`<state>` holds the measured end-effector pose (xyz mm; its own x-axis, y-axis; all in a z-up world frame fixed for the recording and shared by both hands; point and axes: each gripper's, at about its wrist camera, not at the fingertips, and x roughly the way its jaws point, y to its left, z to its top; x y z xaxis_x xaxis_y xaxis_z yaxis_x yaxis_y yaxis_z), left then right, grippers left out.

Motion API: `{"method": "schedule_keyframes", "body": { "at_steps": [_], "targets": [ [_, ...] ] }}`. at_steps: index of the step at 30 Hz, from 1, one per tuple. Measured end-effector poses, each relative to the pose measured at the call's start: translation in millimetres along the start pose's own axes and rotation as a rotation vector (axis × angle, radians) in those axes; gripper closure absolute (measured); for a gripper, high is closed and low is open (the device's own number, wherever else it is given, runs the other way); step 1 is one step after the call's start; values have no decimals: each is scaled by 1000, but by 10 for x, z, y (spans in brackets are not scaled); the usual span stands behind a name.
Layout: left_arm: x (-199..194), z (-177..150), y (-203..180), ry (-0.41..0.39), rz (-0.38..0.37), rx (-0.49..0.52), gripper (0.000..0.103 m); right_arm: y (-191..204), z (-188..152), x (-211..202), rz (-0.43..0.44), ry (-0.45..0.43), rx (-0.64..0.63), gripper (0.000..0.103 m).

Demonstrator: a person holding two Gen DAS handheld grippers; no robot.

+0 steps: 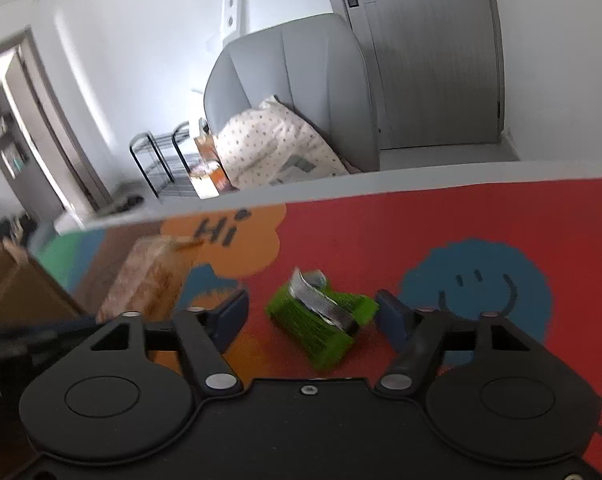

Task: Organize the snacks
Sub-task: 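Grasp the tan biscuit packet with the left gripper while the right grasps the green packet, then carry both held packets over the cardboard box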

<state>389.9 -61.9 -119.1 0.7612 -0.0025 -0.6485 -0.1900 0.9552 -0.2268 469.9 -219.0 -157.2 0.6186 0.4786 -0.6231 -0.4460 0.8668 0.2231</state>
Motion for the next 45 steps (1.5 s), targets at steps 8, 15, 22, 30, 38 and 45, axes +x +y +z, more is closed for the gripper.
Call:
{"method": "schedule_keyframes", "body": {
  "at_steps": [8, 15, 22, 30, 38, 45],
  "targets": [
    [-176, -84, 25, -5, -5, -11, 73, -23, -140, -341, 21, 10, 62, 81],
    [-449, -166, -8, -17, -28, -2, 73, 80, -268, -752, 20, -35, 99, 81],
    [-799, -207, -15, -49, -48, 14, 73, 277, -319, -1140, -3, -79, 102, 81],
    [-1160, -231, 106, -80, -60, 20, 73, 540, -353, -1397, 2, -119, 96, 81],
    [-1446, -205, 340, -115, -57, 6, 73, 837, -309, -1506, 18, -145, 65, 81],
    [-1626, -144, 655, -142, -37, -28, 73, 1117, -273, -1538, 38, -160, 27, 81]
  ]
}}
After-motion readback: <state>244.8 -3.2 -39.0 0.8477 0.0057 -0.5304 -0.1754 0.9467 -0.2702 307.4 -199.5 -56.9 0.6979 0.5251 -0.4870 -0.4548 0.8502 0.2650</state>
